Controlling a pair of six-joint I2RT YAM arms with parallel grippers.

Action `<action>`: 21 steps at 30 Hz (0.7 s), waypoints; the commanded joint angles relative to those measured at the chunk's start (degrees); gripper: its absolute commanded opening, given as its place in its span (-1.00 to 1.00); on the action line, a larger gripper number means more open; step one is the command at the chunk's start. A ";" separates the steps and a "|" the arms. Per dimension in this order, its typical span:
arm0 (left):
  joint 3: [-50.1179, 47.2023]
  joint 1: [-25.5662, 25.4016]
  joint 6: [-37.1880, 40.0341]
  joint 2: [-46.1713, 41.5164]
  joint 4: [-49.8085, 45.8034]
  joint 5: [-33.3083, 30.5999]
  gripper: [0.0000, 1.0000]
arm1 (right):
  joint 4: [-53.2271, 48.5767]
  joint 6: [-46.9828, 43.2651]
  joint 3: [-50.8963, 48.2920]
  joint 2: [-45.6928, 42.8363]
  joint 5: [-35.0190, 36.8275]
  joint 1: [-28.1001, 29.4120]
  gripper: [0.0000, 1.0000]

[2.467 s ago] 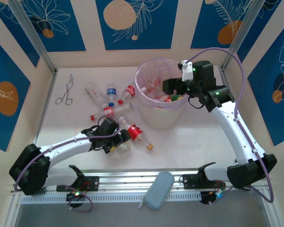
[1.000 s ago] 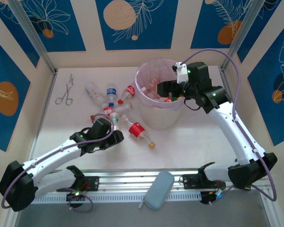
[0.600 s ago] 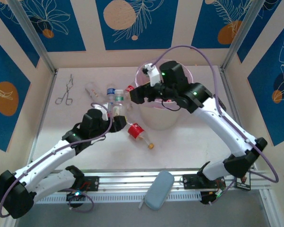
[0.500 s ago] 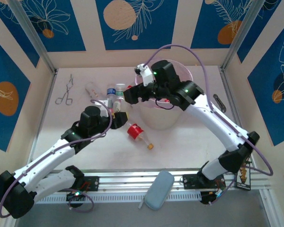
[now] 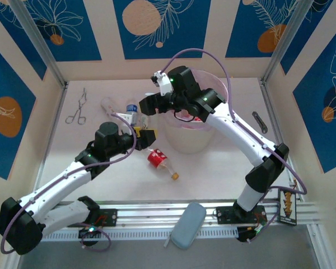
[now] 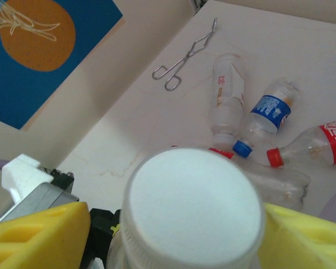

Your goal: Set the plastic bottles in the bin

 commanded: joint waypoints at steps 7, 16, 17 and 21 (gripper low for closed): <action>1.80 0.57 0.73 -0.30 2.99 2.34 0.30 | 1.42 0.15 2.24 0.54 -1.42 -0.03 0.06; 2.14 0.52 0.30 -2.54 2.46 0.63 1.00 | 1.90 -0.86 3.60 0.54 -0.98 -0.17 -0.18; 2.35 0.55 0.13 -2.96 2.37 0.68 1.00 | 1.91 -1.09 4.06 0.65 -0.82 -0.27 -0.18; 2.69 0.58 -0.36 -4.35 0.71 1.36 1.00 | 3.04 -2.77 5.81 0.02 0.65 -0.73 -0.18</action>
